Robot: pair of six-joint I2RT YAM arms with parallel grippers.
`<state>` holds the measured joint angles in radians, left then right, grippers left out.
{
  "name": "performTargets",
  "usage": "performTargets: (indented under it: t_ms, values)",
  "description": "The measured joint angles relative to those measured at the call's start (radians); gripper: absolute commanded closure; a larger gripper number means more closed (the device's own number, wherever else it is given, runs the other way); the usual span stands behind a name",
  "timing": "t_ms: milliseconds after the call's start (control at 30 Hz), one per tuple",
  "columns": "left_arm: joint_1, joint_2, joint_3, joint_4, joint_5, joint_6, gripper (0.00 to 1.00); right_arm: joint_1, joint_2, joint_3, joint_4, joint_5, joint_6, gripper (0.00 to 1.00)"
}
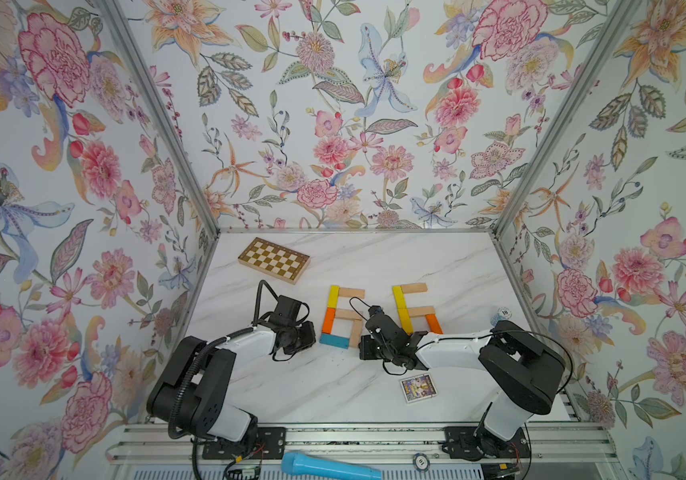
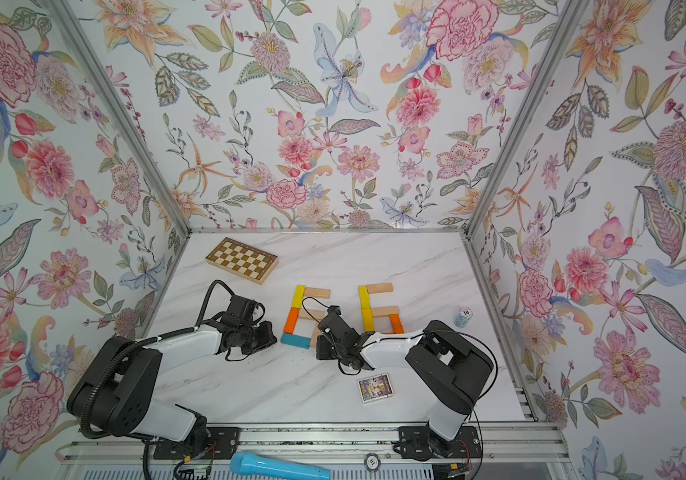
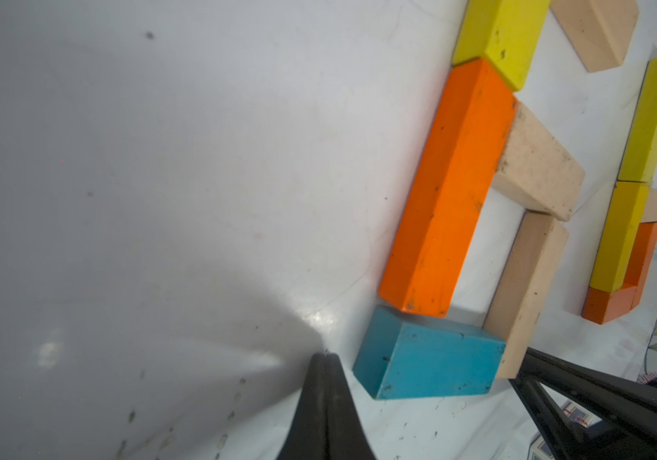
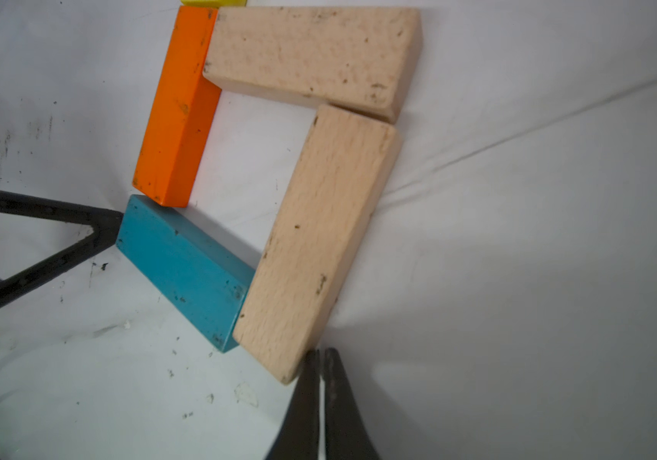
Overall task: Assemble the number 6 with building blocks
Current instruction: Assemble the building block at the center of the board.
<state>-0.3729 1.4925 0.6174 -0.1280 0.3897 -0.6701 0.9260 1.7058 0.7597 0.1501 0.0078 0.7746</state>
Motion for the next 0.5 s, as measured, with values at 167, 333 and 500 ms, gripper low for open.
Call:
performTargets:
  t_ms: [167, 333, 500]
  values:
    - [0.000, 0.000, 0.000, 0.000, 0.000, 0.000, 1.00, 0.000, 0.000, 0.001, 0.000, 0.000, -0.003, 0.92]
    - [0.000, 0.000, 0.000, 0.000, 0.000, 0.000, 1.00, -0.006, -0.005, -0.003, 0.000, -0.004, -0.025, 0.92]
    - [0.000, -0.005, 0.000, -0.006, 0.000, 0.000, 0.97, -0.020, -0.092, -0.041, -0.022, -0.006, -0.070, 0.85]
